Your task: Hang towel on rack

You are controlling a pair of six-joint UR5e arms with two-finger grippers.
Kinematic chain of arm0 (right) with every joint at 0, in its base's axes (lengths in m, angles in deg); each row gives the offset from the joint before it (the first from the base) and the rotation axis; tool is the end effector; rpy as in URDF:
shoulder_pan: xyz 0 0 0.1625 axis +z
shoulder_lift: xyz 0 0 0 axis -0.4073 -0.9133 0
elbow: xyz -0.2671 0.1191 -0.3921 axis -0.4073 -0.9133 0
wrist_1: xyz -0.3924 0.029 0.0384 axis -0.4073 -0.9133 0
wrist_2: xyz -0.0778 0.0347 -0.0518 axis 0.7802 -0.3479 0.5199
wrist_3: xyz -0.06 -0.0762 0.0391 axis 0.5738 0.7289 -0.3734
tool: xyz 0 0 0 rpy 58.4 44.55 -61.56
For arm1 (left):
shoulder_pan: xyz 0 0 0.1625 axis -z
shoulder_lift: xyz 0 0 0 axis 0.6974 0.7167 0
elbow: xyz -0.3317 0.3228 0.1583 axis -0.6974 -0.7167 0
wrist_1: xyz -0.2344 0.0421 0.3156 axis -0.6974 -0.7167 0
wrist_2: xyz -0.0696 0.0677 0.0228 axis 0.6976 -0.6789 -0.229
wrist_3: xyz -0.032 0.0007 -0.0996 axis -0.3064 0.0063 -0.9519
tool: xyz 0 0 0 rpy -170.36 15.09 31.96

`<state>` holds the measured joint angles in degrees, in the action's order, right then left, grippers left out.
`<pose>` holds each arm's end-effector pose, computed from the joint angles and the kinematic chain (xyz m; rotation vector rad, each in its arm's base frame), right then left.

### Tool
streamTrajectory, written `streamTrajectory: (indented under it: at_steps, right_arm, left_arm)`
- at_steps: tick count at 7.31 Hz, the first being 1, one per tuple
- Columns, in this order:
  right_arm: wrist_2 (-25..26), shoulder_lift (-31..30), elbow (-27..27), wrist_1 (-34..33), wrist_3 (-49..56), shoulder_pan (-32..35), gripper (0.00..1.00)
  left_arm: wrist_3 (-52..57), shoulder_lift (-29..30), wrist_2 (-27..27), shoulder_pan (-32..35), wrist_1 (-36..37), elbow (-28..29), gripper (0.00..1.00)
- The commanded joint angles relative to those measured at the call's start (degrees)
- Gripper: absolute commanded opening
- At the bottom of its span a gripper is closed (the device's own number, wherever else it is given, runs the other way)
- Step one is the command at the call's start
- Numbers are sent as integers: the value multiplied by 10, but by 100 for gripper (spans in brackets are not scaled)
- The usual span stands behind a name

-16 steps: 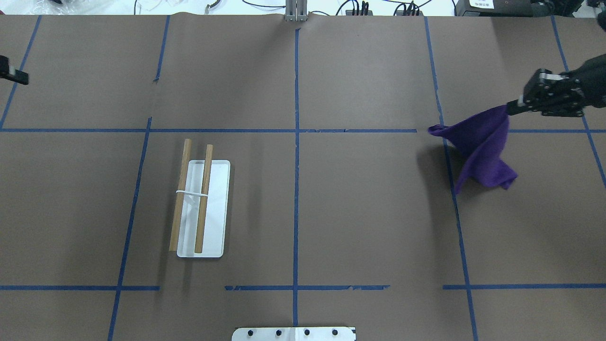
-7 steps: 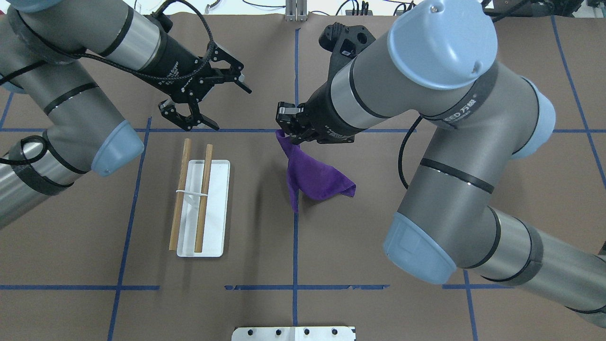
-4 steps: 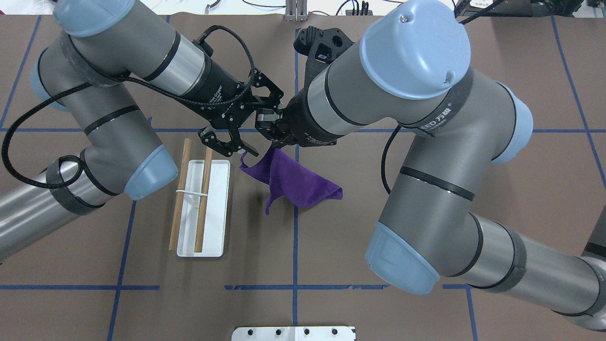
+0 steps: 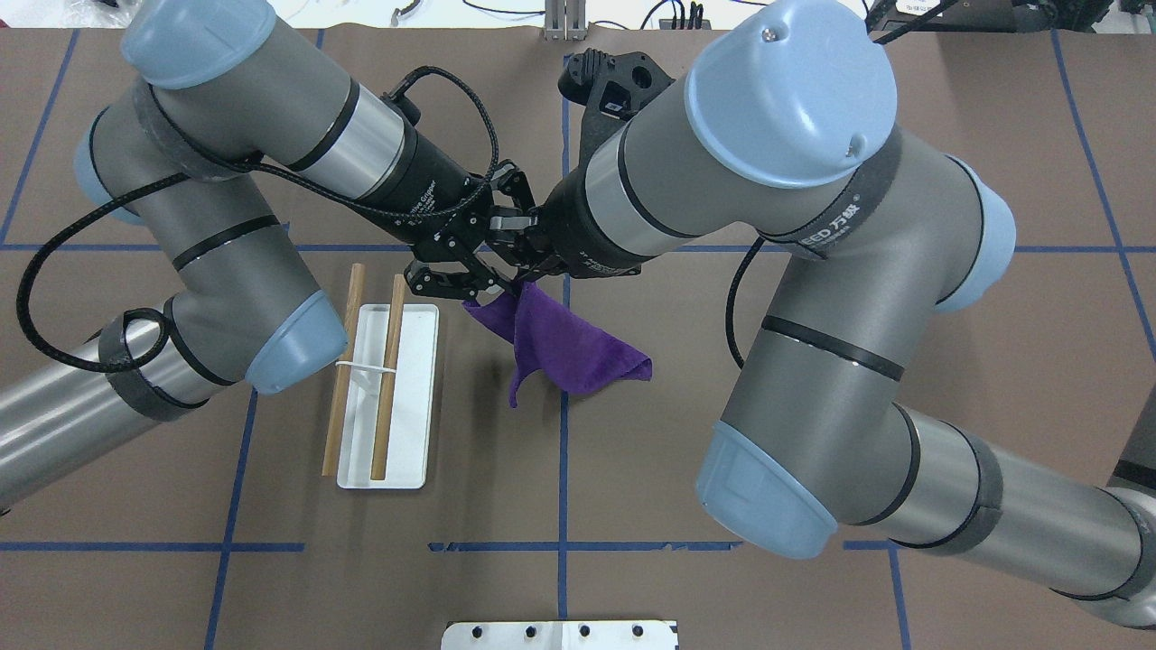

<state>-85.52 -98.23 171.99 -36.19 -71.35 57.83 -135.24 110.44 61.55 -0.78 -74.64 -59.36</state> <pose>-0.4568 -0.4202 0.1055 0.1585 -1.2195 0.1084 0.4334 -0.4844 0.1823 -0.5522 1.3376 -0.4511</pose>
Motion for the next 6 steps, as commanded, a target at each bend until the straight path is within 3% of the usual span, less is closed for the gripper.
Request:
streamTrajectory:
  at_steps: [1, 2, 3, 5, 6]
  right_arm:
    - [0, -1, 2, 0, 0, 0, 0]
    - [1, -1, 2, 0, 0, 0, 0]
    - [33, -7, 4, -1, 0, 0, 99]
    - [42, -31, 30, 0, 3, -3, 100]
    - [41, -85, 78, 1, 39, 0, 100]
  left_arm:
    - [3, -1, 0, 0, -1, -2, 0]
    - [3, -2, 0, 0, -1, -3, 0]
    - [2, -2, 0, 0, 0, -3, 0]
    - [18, -19, 0, 1, -3, -9, 0]
    - [109, -56, 2, 4, -2, -45, 0]
